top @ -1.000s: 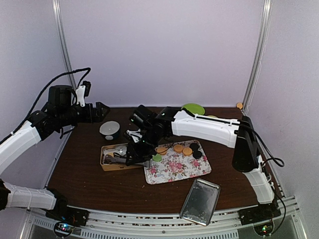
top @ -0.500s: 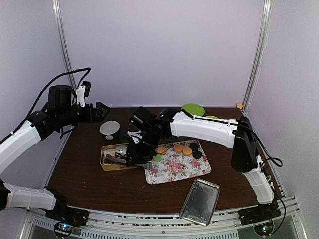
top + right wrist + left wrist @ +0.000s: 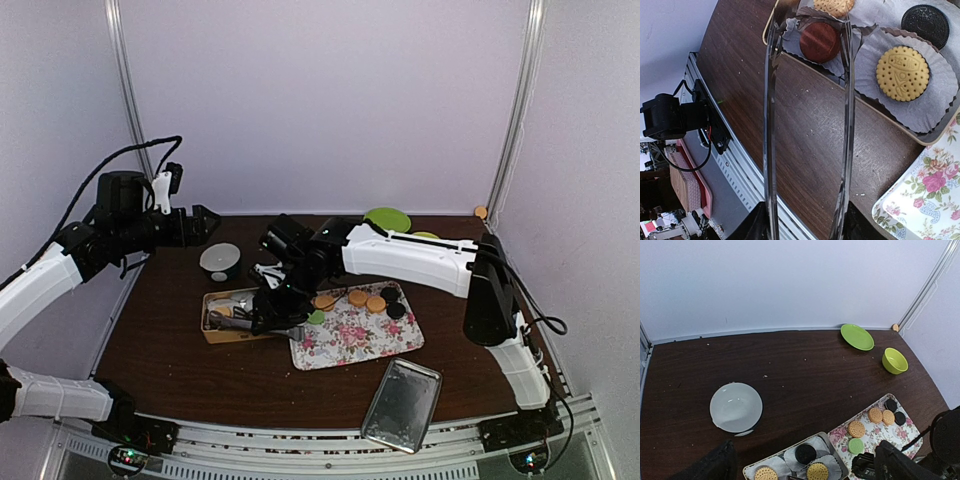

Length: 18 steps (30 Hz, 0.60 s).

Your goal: Pack the cookies

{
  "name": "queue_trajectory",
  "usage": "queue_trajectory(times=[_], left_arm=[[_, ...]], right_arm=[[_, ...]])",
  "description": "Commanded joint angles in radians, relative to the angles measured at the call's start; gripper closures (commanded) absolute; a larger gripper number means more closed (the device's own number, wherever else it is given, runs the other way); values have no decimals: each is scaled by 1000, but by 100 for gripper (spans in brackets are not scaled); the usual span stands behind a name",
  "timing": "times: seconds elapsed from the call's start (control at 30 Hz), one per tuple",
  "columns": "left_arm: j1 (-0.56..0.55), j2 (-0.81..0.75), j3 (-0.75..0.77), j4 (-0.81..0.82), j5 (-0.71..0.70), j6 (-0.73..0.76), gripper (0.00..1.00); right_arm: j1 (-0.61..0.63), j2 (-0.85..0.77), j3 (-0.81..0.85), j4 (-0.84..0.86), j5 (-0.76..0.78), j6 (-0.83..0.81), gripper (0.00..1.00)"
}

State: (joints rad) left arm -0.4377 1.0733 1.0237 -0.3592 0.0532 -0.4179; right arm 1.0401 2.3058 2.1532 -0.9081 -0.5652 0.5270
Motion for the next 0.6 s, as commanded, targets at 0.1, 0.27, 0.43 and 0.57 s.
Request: queue_trajectory(times=[0.1,0.27,0.43,0.57], left_arm=[[5,-2,25,52,13,-4,2],[7,2,24,52,12,-4,2],[6,2,26,52,7,-2,2],[5,3,25,52,9,-2,2]], right_arm=[[-5,-99,-41,36,15,4,53],[-12,-119,-58,54,59,8,54],[-14,-87,-38,68,56,23,56],[-13,-58,-15,65,38,27,57]])
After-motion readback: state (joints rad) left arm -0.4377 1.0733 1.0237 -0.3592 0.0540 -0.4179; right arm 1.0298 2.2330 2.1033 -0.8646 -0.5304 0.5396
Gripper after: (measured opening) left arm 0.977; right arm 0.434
